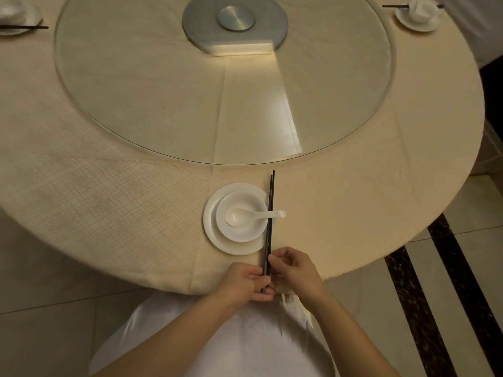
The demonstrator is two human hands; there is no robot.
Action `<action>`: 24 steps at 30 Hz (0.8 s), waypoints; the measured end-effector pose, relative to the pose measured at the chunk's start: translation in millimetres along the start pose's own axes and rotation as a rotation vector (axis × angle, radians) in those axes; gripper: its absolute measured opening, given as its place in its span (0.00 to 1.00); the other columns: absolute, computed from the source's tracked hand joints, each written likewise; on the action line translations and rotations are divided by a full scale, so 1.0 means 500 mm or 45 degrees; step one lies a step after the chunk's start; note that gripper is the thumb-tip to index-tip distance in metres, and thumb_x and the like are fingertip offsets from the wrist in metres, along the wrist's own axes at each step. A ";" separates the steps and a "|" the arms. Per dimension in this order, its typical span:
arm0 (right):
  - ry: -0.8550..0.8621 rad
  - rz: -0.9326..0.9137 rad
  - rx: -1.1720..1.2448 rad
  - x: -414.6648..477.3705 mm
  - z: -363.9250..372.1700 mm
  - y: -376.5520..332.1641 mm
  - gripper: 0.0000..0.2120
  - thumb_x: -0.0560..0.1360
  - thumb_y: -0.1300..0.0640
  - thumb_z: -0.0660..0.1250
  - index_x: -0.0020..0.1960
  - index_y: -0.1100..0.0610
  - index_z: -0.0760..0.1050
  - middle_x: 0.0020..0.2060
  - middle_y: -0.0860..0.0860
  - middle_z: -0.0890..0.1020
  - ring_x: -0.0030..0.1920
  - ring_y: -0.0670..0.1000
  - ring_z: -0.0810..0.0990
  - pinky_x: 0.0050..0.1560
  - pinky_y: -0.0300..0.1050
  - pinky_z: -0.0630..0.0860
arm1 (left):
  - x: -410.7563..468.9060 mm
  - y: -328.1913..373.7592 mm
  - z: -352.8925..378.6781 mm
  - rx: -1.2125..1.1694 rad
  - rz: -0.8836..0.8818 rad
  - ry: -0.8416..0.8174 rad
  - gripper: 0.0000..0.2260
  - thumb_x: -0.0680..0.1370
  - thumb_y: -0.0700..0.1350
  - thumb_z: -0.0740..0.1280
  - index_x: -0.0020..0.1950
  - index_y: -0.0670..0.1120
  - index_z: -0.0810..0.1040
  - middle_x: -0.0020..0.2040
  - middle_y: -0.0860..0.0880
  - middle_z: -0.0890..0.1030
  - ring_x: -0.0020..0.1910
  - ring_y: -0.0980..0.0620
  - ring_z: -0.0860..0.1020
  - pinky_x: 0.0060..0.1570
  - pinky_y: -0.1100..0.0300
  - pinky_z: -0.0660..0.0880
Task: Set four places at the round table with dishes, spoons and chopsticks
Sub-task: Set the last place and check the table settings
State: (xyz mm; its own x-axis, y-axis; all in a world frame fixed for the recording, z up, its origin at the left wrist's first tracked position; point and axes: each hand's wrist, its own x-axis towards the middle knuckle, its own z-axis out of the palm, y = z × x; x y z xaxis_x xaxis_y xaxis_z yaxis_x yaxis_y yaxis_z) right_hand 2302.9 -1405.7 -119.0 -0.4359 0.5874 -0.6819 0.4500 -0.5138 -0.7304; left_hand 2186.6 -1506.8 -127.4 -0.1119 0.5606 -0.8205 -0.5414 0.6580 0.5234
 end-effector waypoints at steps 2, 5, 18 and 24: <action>0.030 -0.007 -0.047 0.005 0.002 0.006 0.06 0.77 0.61 0.72 0.47 0.65 0.81 0.35 0.57 0.83 0.36 0.53 0.81 0.41 0.47 0.81 | -0.001 -0.001 -0.007 -0.007 0.000 -0.015 0.11 0.79 0.32 0.68 0.60 0.31 0.77 0.44 0.37 0.83 0.42 0.44 0.83 0.42 0.54 0.83; 0.062 -0.012 -0.084 0.010 0.008 0.012 0.05 0.76 0.61 0.73 0.45 0.64 0.82 0.34 0.56 0.84 0.35 0.51 0.82 0.40 0.44 0.80 | -0.005 -0.001 -0.015 0.023 0.005 -0.018 0.09 0.79 0.34 0.68 0.59 0.35 0.78 0.46 0.37 0.84 0.44 0.44 0.85 0.41 0.54 0.83; 0.073 -0.060 -0.302 0.007 0.003 0.003 0.05 0.74 0.56 0.73 0.40 0.55 0.85 0.35 0.53 0.87 0.38 0.54 0.85 0.48 0.55 0.82 | -0.001 -0.003 -0.004 0.021 0.075 0.043 0.06 0.79 0.35 0.68 0.56 0.37 0.76 0.51 0.35 0.83 0.47 0.41 0.85 0.44 0.53 0.84; 0.090 -0.058 -0.396 -0.003 0.006 -0.004 0.06 0.73 0.55 0.72 0.38 0.51 0.85 0.34 0.48 0.87 0.39 0.50 0.86 0.47 0.50 0.83 | 0.002 0.000 -0.002 0.012 0.078 0.094 0.11 0.79 0.35 0.68 0.60 0.33 0.73 0.55 0.32 0.79 0.49 0.37 0.84 0.40 0.53 0.84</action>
State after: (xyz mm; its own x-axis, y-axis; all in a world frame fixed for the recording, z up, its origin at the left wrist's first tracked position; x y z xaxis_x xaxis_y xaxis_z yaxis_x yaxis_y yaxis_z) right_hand 2300.4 -1407.2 -116.8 -0.4106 0.6533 -0.6361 0.6525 -0.2767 -0.7054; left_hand 2185.7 -1506.6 -128.1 -0.2059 0.5616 -0.8014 -0.5236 0.6286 0.5750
